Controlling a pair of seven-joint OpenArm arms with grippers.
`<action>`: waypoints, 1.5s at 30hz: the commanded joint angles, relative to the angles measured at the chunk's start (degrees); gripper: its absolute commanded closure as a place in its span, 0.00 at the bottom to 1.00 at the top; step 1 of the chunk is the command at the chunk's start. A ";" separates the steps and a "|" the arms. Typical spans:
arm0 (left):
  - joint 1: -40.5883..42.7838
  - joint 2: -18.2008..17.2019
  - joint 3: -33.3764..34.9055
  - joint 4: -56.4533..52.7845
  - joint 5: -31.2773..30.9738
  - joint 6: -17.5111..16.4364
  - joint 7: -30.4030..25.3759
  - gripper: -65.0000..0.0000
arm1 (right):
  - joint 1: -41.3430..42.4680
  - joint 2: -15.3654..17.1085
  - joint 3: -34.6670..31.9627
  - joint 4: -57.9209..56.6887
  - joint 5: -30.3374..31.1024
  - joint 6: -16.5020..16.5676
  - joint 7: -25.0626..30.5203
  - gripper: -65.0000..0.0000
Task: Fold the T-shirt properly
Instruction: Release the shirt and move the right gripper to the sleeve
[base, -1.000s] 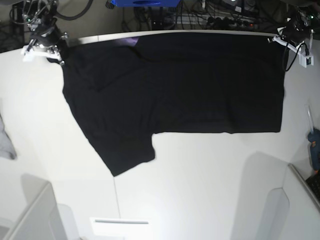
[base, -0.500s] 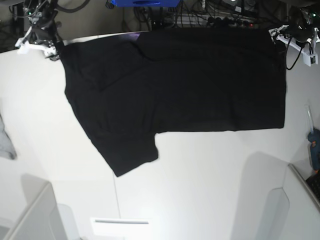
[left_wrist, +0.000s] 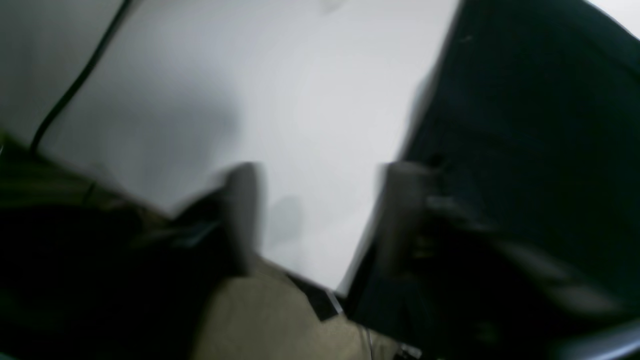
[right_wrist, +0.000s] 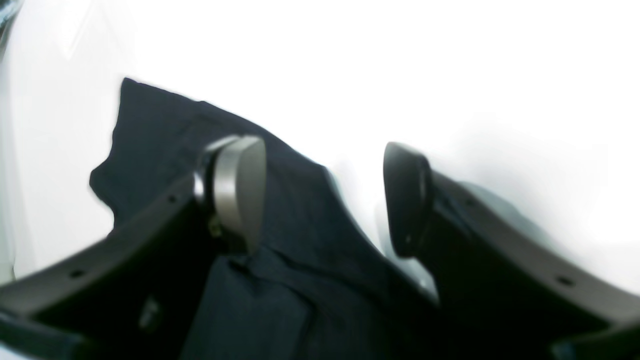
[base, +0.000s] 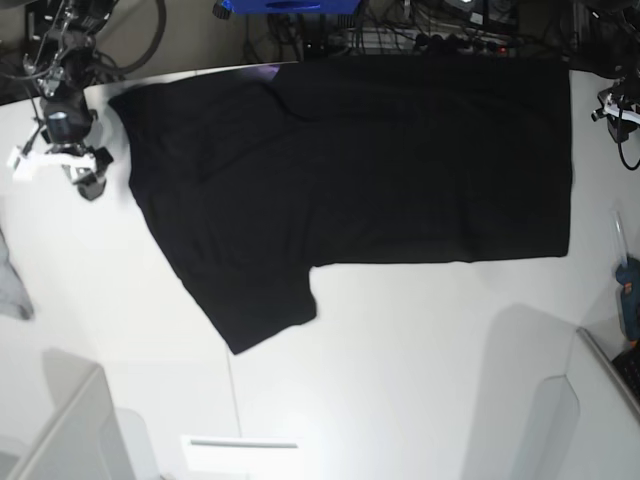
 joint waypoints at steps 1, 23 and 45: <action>0.00 -1.46 0.63 0.75 -0.32 -0.15 -0.96 0.75 | 2.83 2.01 -1.19 -0.09 0.68 1.90 0.15 0.45; -0.35 -3.57 4.23 0.75 -0.05 -0.15 -0.96 1.00 | 42.48 12.12 -30.47 -40.26 0.60 9.37 -1.52 0.45; -0.35 -3.75 4.23 0.66 -0.05 -0.15 -1.05 1.00 | 54.17 10.71 -50.34 -63.65 0.60 17.55 7.71 0.45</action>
